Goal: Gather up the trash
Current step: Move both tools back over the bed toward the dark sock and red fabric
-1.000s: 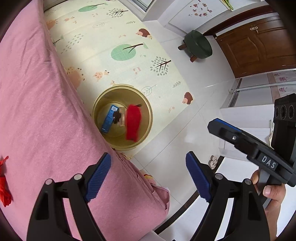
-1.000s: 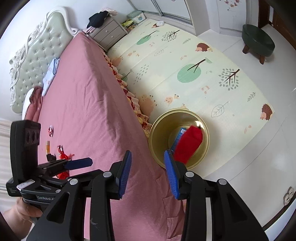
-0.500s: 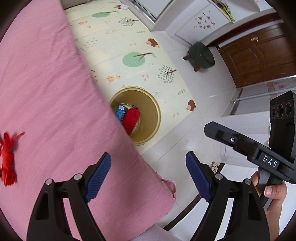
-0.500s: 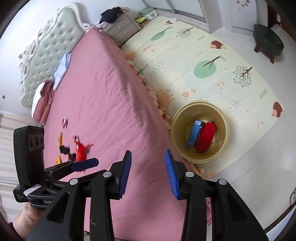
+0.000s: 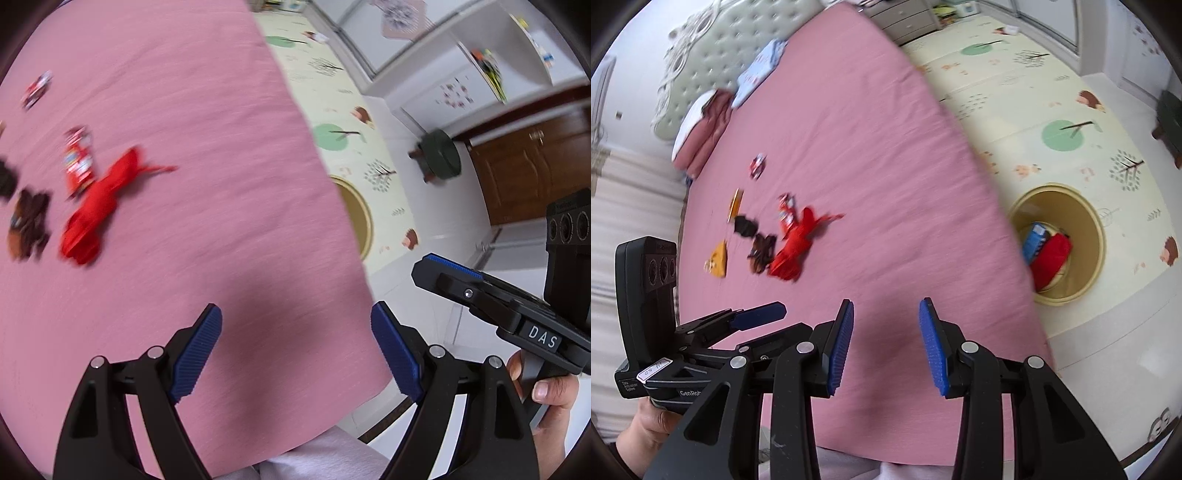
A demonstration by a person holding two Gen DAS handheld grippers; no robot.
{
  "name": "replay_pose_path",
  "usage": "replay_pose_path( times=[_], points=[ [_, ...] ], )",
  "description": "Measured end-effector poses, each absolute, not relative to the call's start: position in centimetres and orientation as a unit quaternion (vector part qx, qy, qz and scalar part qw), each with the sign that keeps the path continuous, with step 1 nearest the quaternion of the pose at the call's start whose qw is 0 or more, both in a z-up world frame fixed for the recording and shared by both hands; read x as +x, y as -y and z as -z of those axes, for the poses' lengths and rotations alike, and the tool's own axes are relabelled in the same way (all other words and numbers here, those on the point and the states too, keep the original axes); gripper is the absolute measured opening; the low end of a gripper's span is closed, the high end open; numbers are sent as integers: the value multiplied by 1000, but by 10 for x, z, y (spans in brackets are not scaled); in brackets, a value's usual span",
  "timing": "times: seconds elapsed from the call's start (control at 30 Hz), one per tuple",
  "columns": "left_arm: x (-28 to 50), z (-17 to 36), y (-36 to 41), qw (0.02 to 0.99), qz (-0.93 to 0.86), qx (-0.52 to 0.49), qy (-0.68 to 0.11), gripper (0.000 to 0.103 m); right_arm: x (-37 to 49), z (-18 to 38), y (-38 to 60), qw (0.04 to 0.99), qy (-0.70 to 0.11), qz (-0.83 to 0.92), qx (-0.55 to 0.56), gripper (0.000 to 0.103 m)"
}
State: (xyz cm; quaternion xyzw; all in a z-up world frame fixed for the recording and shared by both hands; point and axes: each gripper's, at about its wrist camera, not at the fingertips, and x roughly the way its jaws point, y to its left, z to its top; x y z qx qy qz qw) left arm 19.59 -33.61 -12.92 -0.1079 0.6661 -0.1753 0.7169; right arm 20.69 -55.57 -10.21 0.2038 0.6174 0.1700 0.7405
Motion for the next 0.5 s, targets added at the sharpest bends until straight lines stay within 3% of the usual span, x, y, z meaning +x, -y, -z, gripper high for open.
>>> replay_pose_path(
  times=[0.5],
  points=[
    [163,135,152,731,105,-152,-657,82,184,102,396,734,-621,-204,185,39]
  ],
)
